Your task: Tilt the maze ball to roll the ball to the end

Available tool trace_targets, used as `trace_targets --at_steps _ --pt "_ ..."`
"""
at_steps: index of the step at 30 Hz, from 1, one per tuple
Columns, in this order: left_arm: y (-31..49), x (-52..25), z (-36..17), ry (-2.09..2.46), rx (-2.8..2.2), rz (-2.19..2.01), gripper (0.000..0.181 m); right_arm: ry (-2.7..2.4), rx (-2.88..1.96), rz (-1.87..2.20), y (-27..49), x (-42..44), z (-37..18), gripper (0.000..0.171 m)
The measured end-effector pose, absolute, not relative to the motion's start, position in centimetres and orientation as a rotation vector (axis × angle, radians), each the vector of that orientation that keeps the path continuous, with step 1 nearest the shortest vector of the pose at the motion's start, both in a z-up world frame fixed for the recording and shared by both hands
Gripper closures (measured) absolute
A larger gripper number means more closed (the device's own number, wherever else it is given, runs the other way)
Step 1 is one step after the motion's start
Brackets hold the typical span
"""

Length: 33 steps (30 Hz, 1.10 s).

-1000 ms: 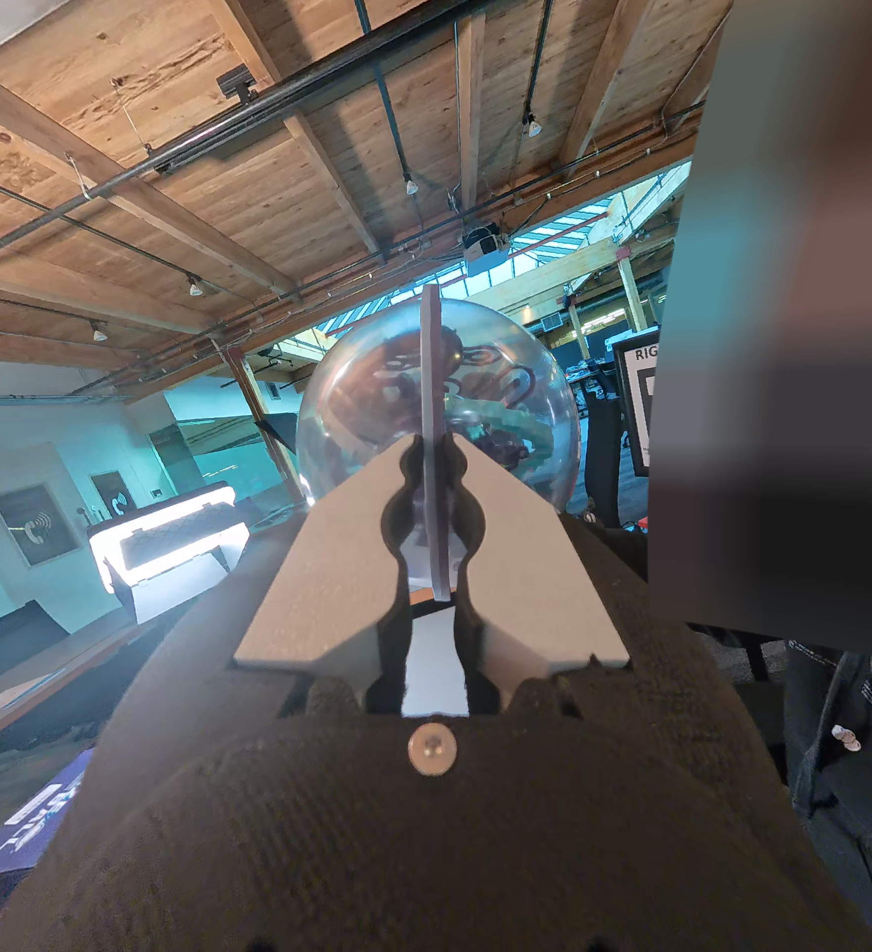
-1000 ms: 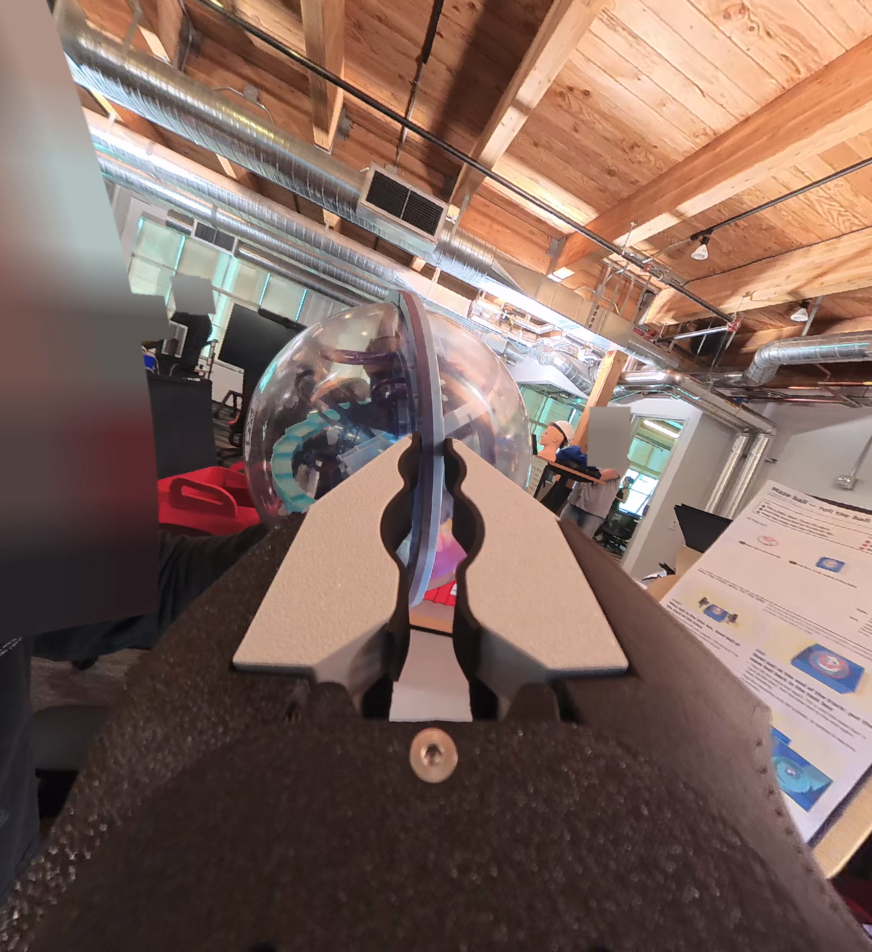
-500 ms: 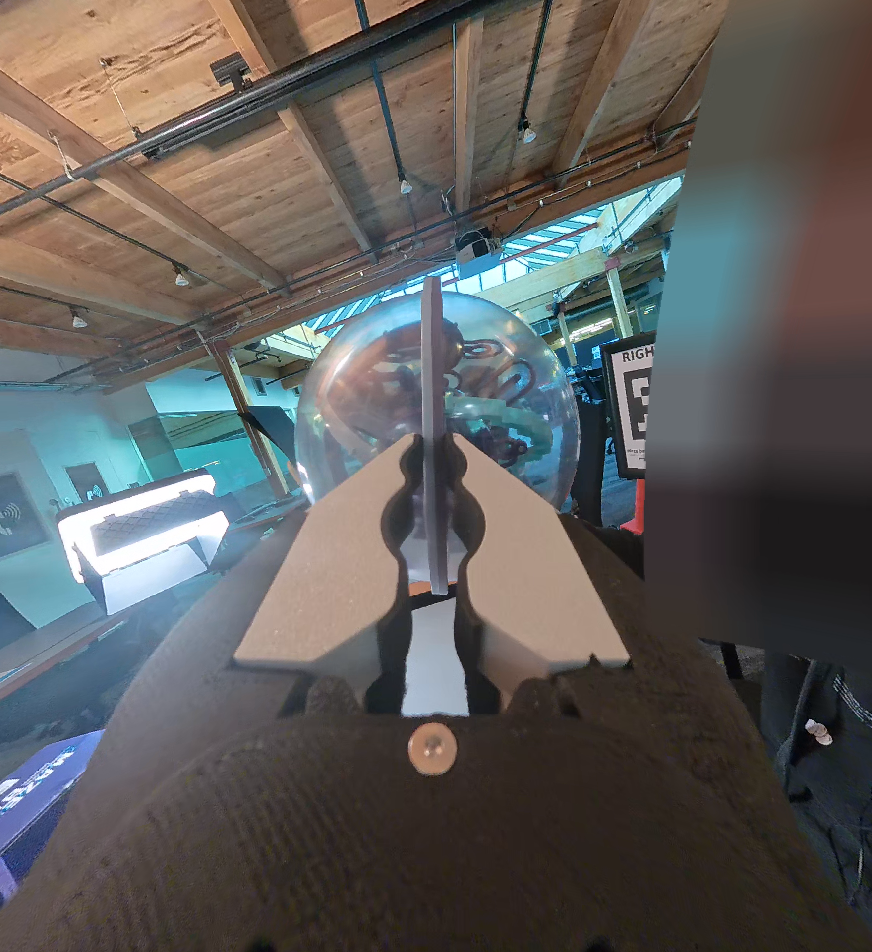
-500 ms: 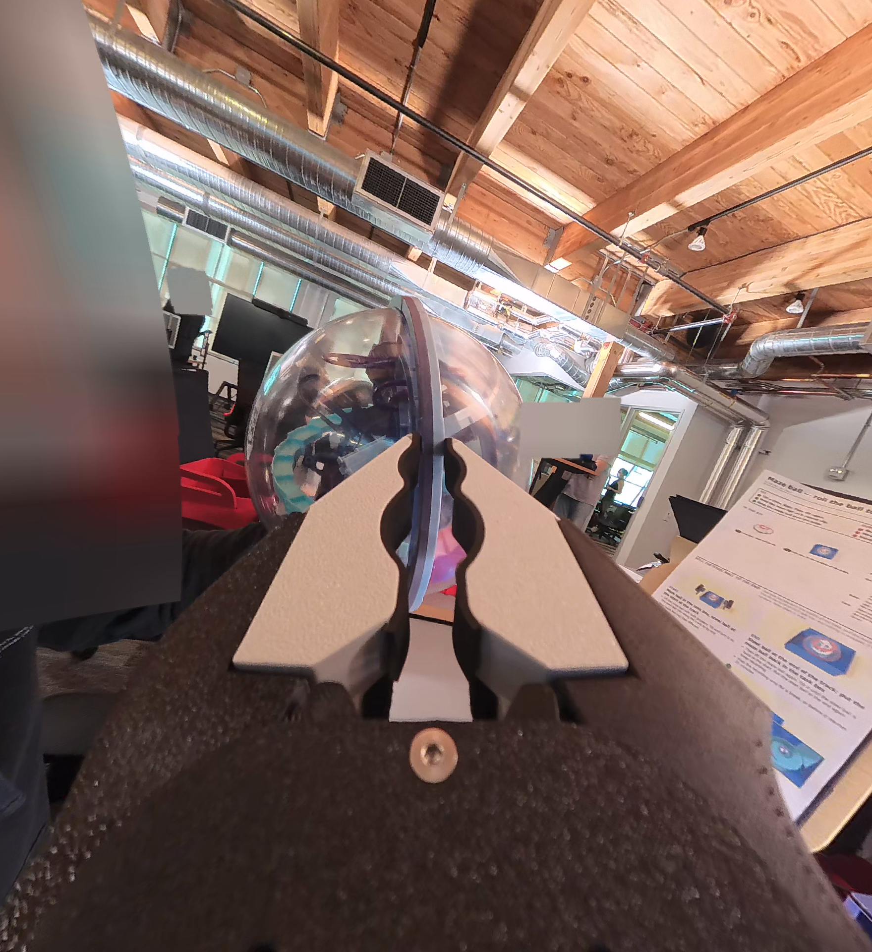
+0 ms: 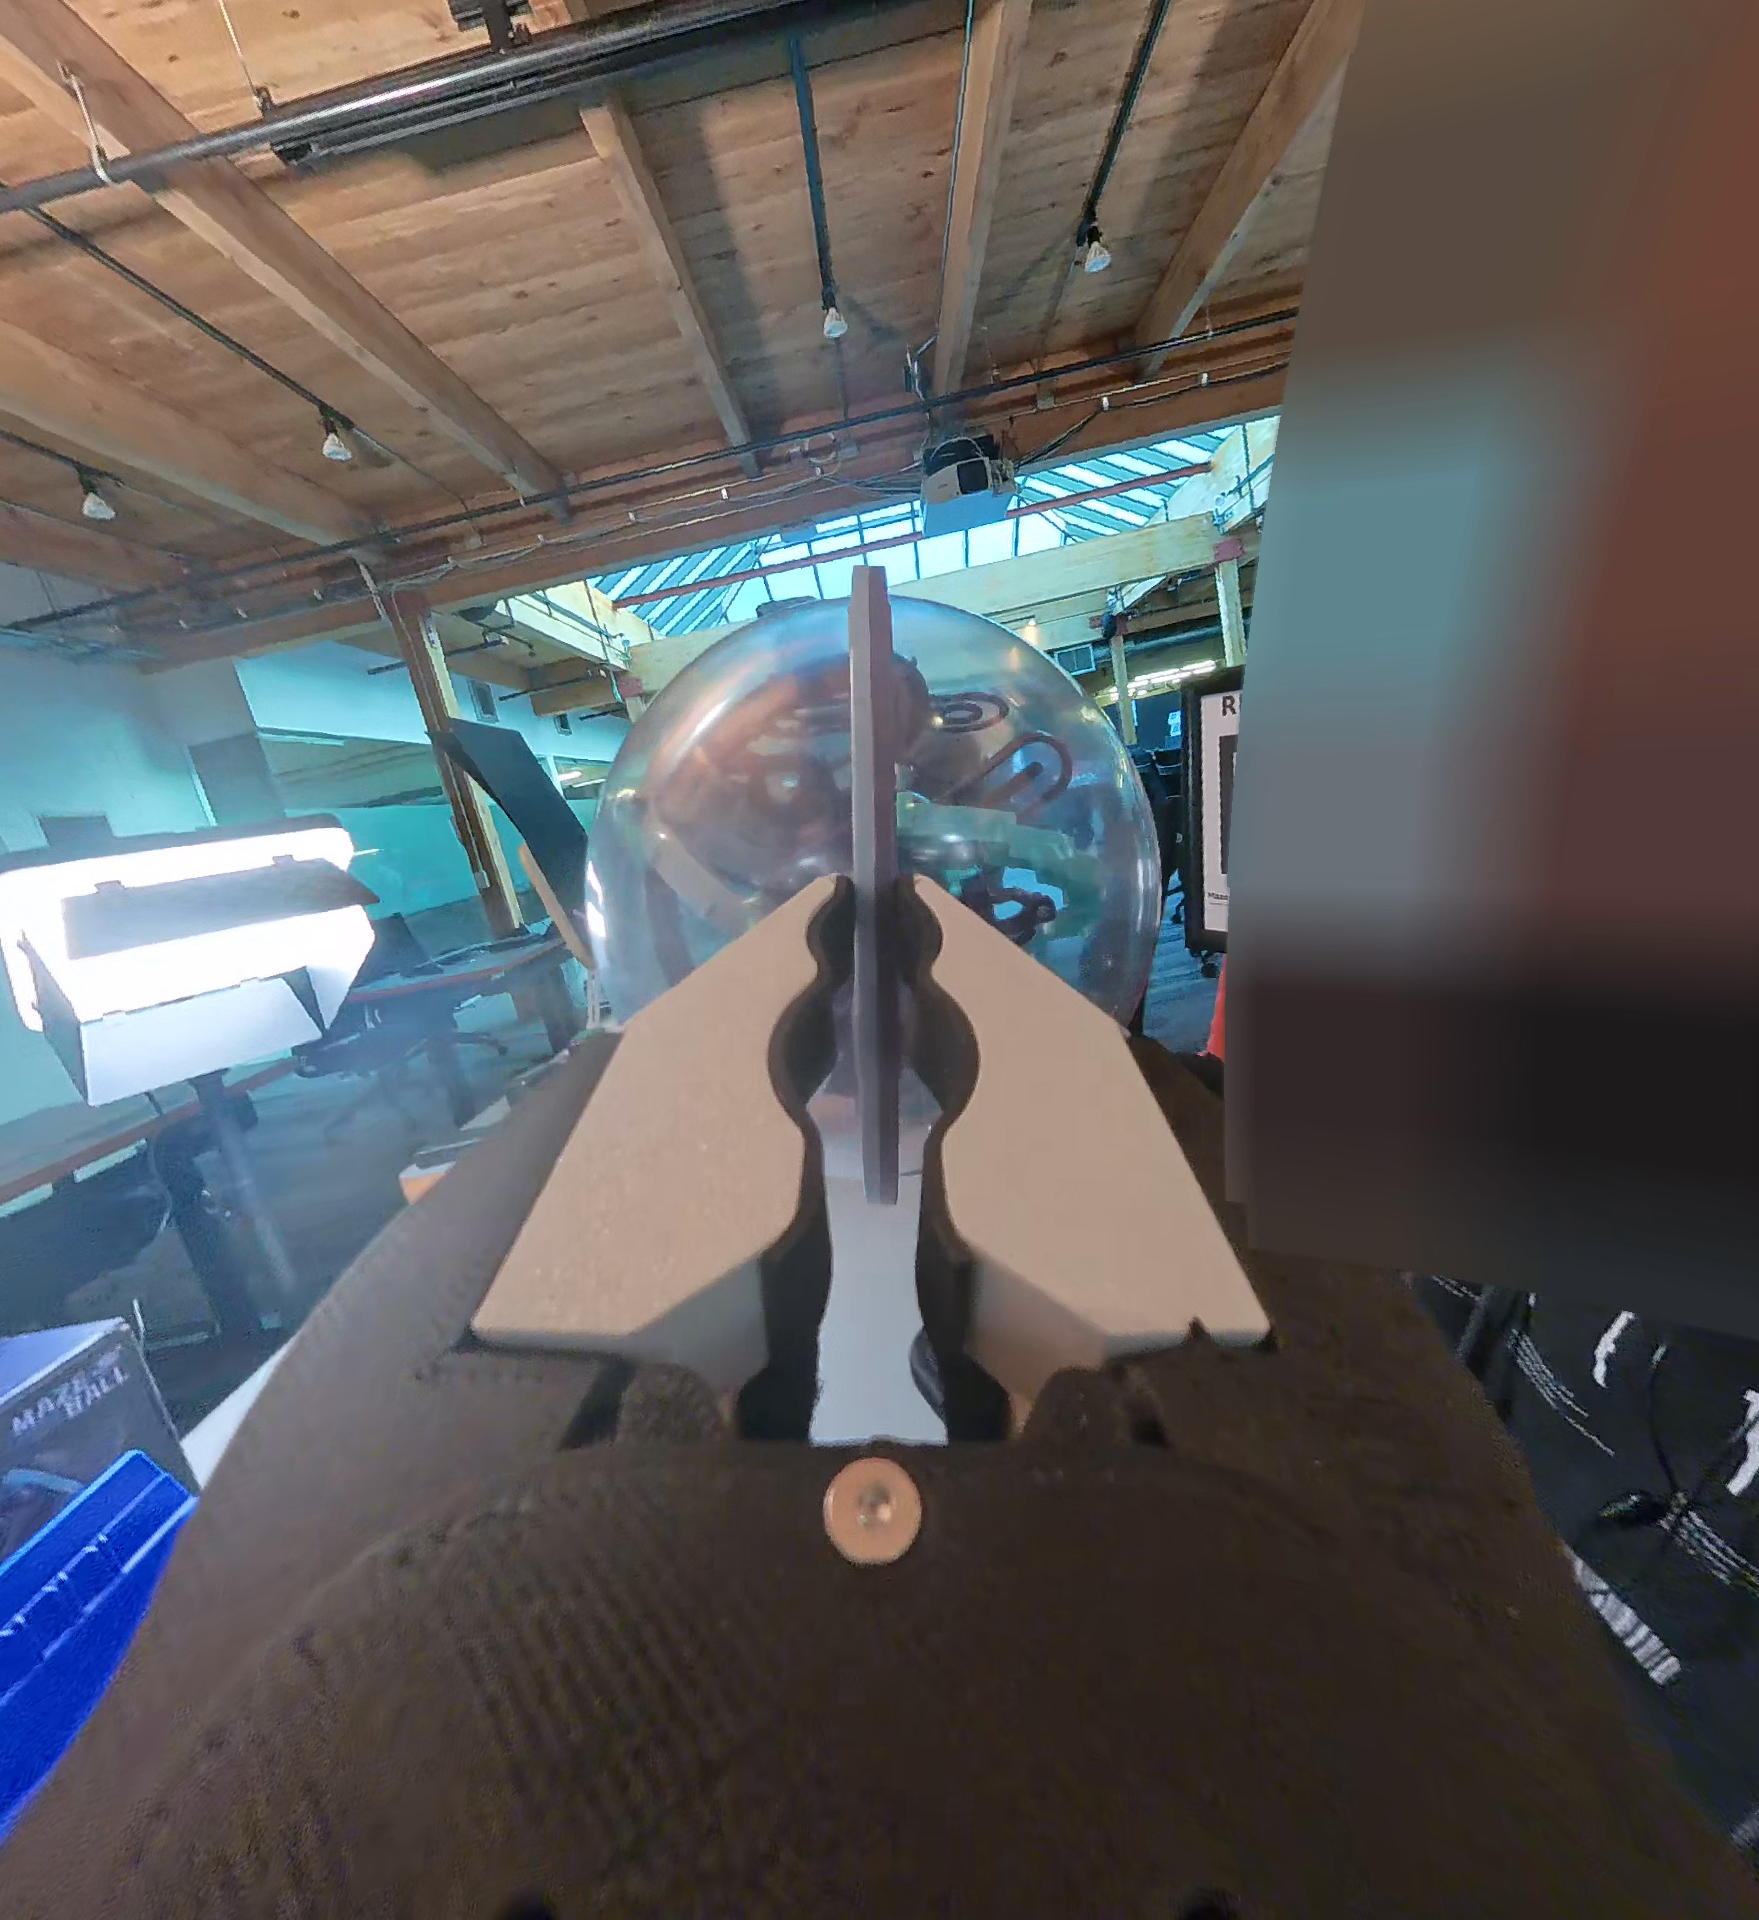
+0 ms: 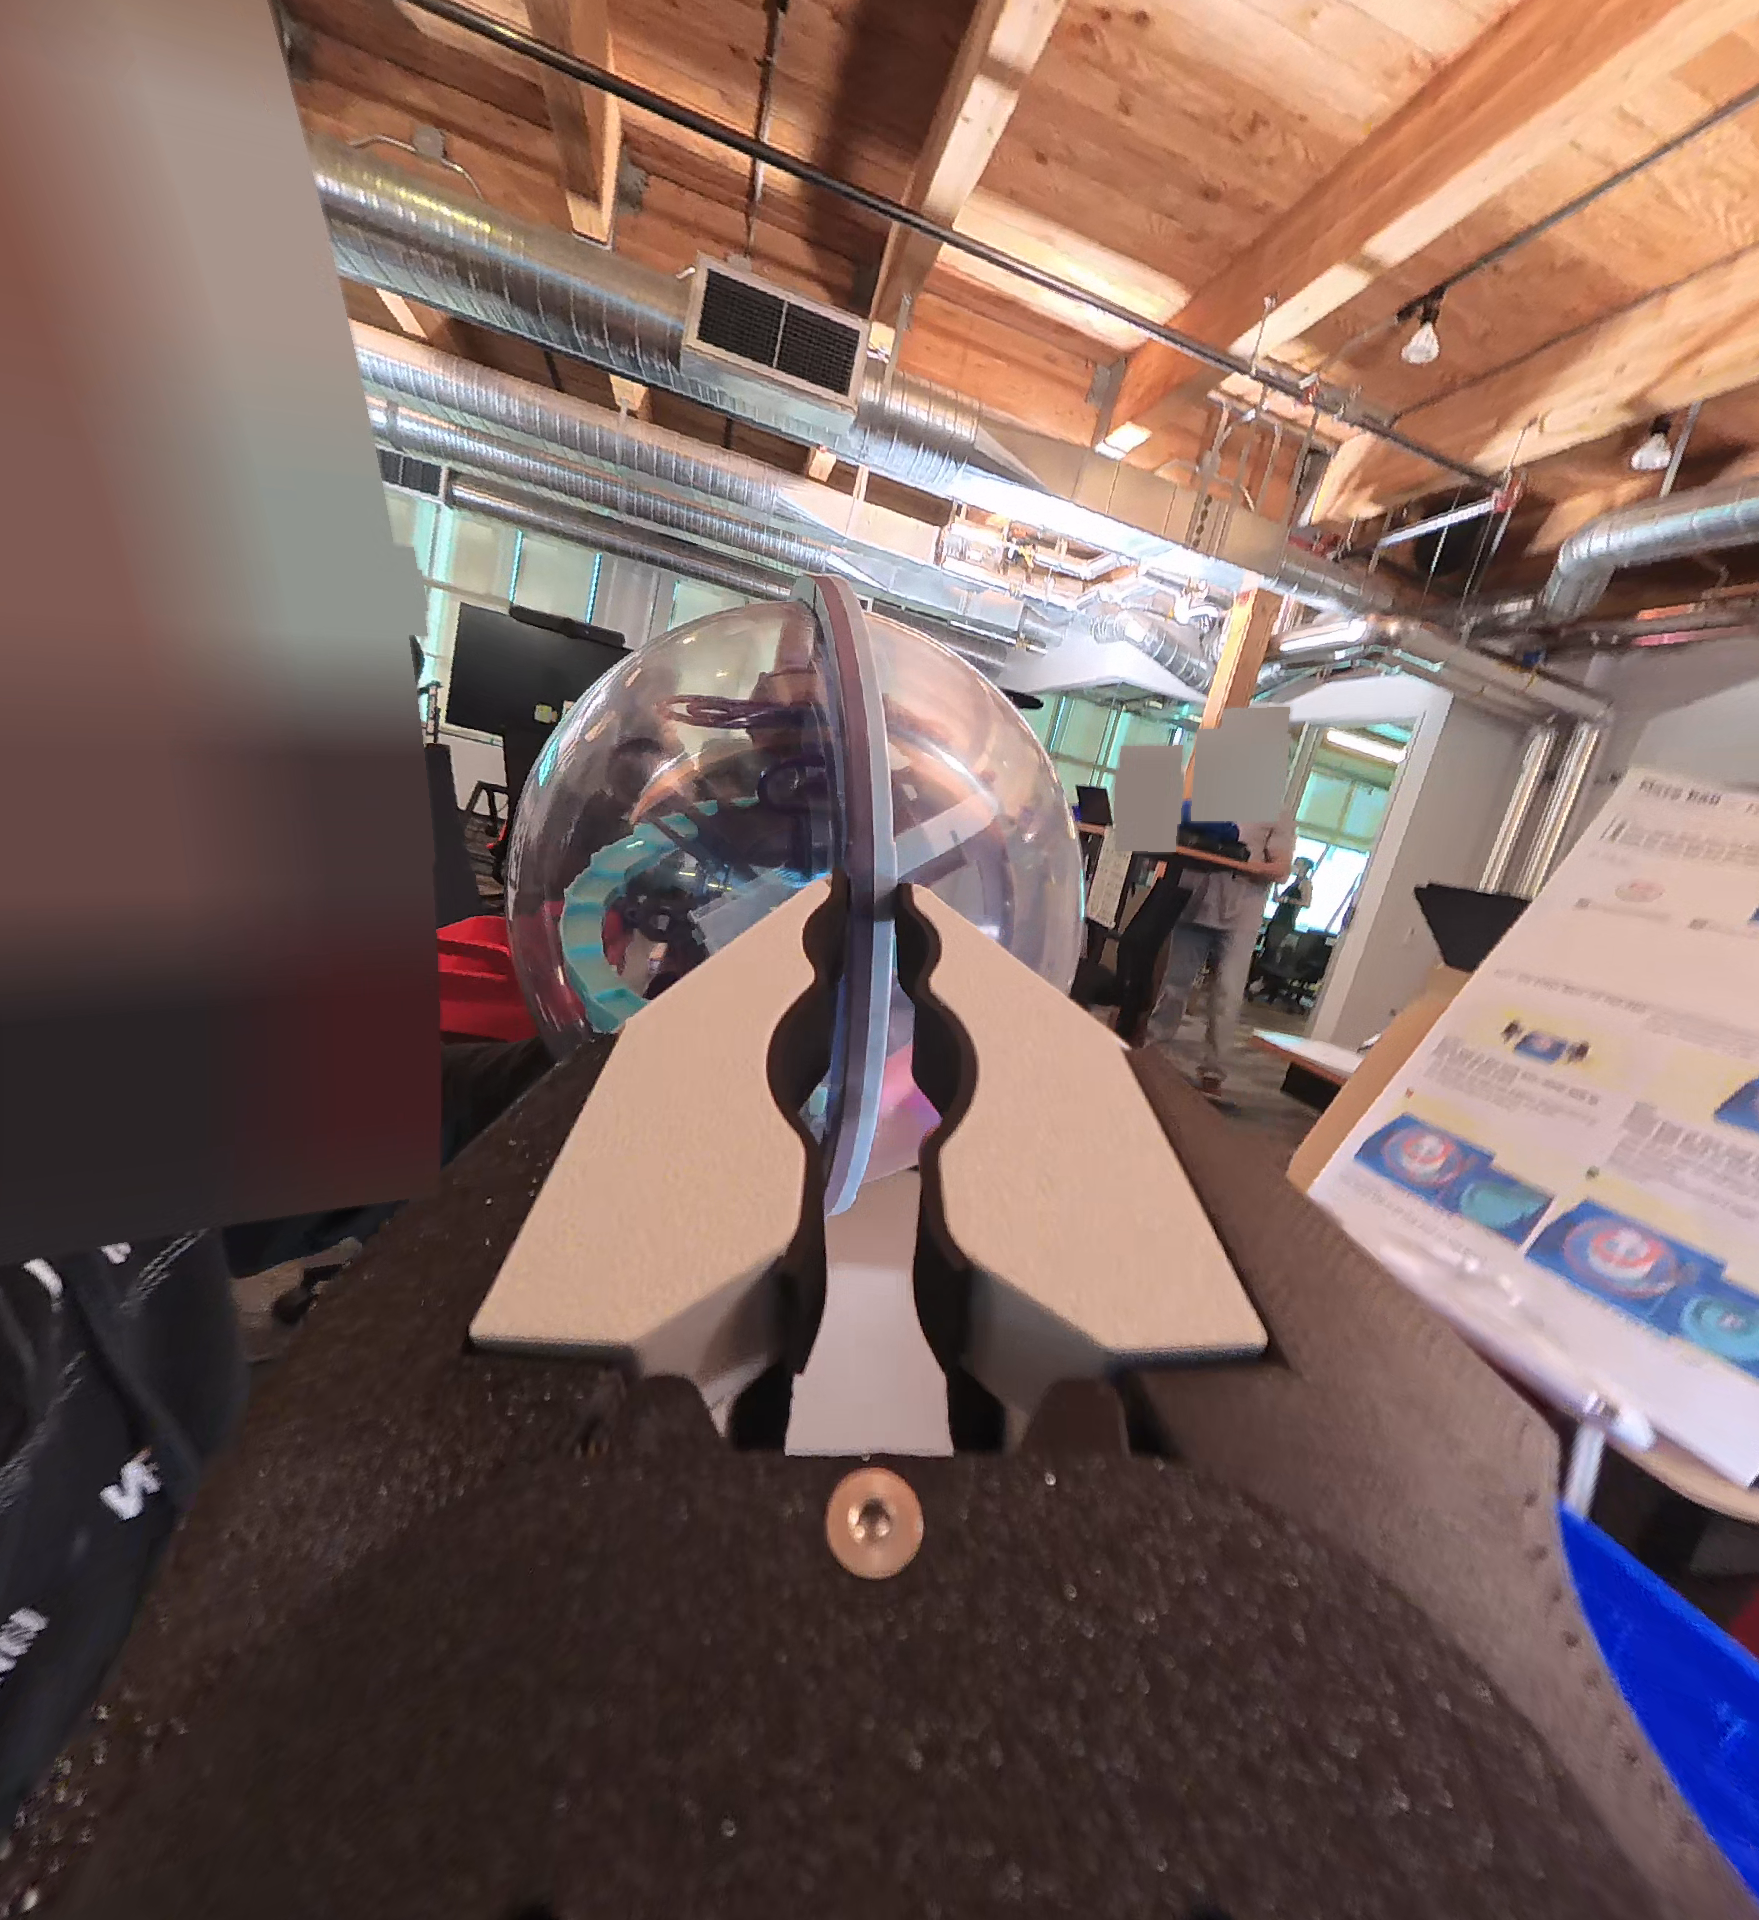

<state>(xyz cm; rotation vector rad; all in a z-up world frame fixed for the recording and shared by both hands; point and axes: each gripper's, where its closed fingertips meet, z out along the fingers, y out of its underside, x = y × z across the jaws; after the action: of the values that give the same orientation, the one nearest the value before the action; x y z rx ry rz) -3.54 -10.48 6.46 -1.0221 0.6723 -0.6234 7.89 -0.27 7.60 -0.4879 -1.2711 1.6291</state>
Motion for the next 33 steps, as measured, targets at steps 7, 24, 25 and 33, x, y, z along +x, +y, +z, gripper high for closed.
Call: trace_targets --at_steps 7,24,25,33 --pt "-8.9 -4.1 2.7 0.539 -1.16 -0.781 0.174 -1.265 -0.74 1.696 1.1 7.5 3.3 0.165" --pt "-3.6 -7.4 -13.3 0.01 -1.568 -1.186 0.175 -1.12 -1.526 1.96 6.4 3.8 -13.8 0.165" --pt "-3.3 -7.6 -14.8 -0.037 -1.6 -1.217 0.176 -1.095 -1.609 1.981 6.6 3.6 -15.6 0.165" --pt "-2.1 -8.1 -21.7 -0.257 -1.737 -1.386 0.176 -0.96 -1.95 2.039 7.7 3.1 -23.1 0.165"
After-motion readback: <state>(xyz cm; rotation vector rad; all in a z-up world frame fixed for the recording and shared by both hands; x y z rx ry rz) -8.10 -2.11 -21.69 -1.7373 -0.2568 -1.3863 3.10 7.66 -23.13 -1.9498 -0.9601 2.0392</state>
